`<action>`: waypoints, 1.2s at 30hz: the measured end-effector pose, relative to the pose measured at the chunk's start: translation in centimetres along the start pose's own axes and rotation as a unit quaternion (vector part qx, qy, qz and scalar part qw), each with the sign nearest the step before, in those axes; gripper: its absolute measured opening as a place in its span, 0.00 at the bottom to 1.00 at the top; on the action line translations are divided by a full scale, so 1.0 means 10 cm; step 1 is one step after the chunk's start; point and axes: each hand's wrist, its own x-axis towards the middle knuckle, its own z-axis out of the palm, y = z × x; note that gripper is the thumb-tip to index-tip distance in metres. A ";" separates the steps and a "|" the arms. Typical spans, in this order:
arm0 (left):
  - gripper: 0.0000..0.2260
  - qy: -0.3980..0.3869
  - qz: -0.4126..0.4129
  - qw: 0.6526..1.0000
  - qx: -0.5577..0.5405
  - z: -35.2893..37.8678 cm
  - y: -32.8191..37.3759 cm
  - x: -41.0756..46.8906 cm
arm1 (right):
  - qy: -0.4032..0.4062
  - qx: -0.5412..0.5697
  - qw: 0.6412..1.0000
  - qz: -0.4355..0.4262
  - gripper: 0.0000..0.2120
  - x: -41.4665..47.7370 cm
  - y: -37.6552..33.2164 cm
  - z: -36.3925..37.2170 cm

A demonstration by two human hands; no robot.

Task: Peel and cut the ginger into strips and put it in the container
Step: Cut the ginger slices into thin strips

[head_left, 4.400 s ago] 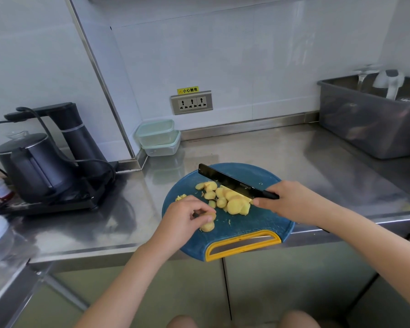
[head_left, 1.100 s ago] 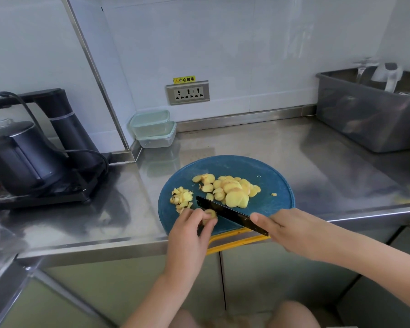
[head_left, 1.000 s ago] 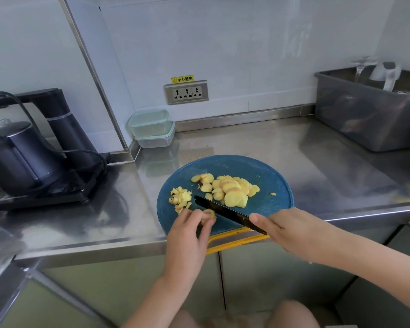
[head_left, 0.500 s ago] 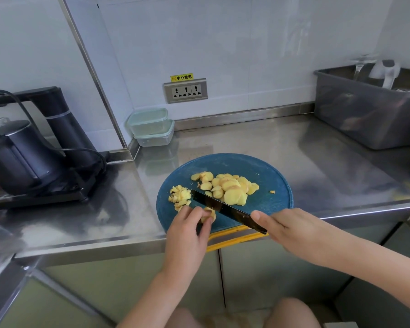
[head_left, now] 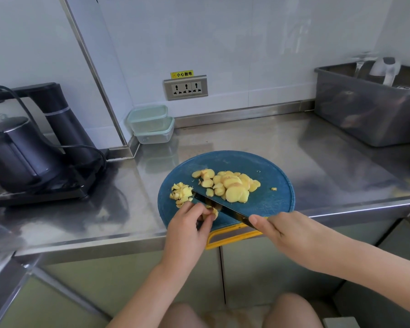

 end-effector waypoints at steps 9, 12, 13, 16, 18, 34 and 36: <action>0.06 -0.008 -0.009 1.000 -0.019 0.00 -0.04 0.04 | 0.019 -0.051 0.999 -0.001 0.29 -0.03 -0.05 0.06; 0.07 -0.008 -0.005 1.000 -0.023 0.00 -0.05 0.05 | -0.002 -0.055 0.998 0.015 0.34 -0.03 -0.08 0.07; 0.07 -0.008 -0.001 1.000 -0.024 0.00 -0.05 0.05 | -0.009 -0.051 0.998 0.021 0.33 -0.02 -0.09 0.06; 0.08 -0.010 0.004 1.000 -0.024 -0.01 -0.05 0.06 | -0.019 -0.033 0.999 0.039 0.28 0.00 -0.13 -0.04; 0.08 -0.015 0.002 0.999 -0.029 -0.01 -0.06 0.07 | -0.013 -0.023 0.998 0.052 0.24 0.01 -0.20 -0.09; 0.07 -0.023 0.002 0.999 -0.044 -0.03 -0.06 0.07 | -0.042 -0.038 0.993 0.101 0.18 0.04 -0.42 -0.14; 0.07 -0.026 0.002 0.999 -0.043 -0.03 -0.06 0.07 | -0.048 -0.051 0.993 0.099 0.20 0.01 -0.45 -0.13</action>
